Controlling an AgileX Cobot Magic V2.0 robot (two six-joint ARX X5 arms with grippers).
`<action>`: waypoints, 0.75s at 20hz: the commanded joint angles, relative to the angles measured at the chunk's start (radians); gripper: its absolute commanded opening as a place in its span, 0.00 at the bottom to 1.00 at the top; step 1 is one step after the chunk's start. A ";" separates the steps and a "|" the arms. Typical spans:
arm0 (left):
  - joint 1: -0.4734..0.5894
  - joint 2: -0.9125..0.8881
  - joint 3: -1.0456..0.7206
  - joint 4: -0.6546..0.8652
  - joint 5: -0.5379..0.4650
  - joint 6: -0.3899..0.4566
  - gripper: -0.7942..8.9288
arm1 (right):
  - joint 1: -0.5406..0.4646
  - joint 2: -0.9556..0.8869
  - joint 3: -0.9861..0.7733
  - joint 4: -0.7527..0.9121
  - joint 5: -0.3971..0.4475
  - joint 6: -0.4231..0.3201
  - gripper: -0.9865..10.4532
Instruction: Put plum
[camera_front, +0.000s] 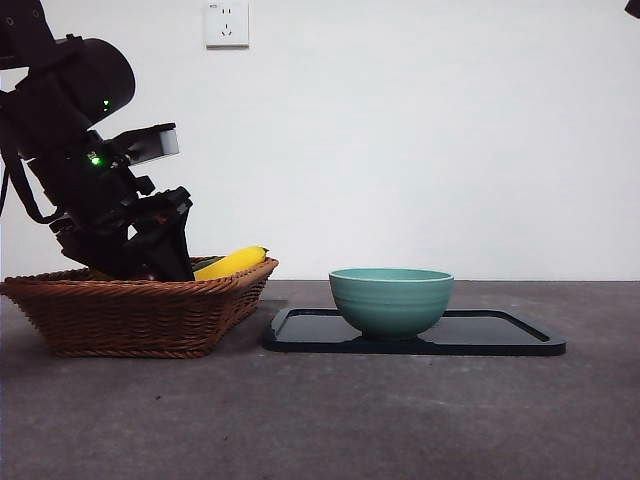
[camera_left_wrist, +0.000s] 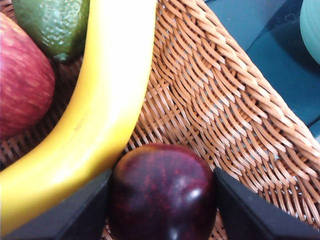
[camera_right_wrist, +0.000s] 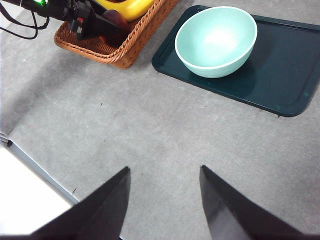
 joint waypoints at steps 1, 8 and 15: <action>-0.004 0.012 0.018 -0.006 0.001 -0.014 0.44 | 0.005 0.005 0.009 0.011 0.004 0.002 0.28; -0.005 -0.121 0.051 -0.045 0.001 -0.031 0.44 | 0.005 0.005 0.009 0.014 0.003 0.002 0.28; -0.024 -0.383 0.058 -0.212 0.172 -0.082 0.43 | 0.005 0.005 0.009 0.019 0.003 0.002 0.28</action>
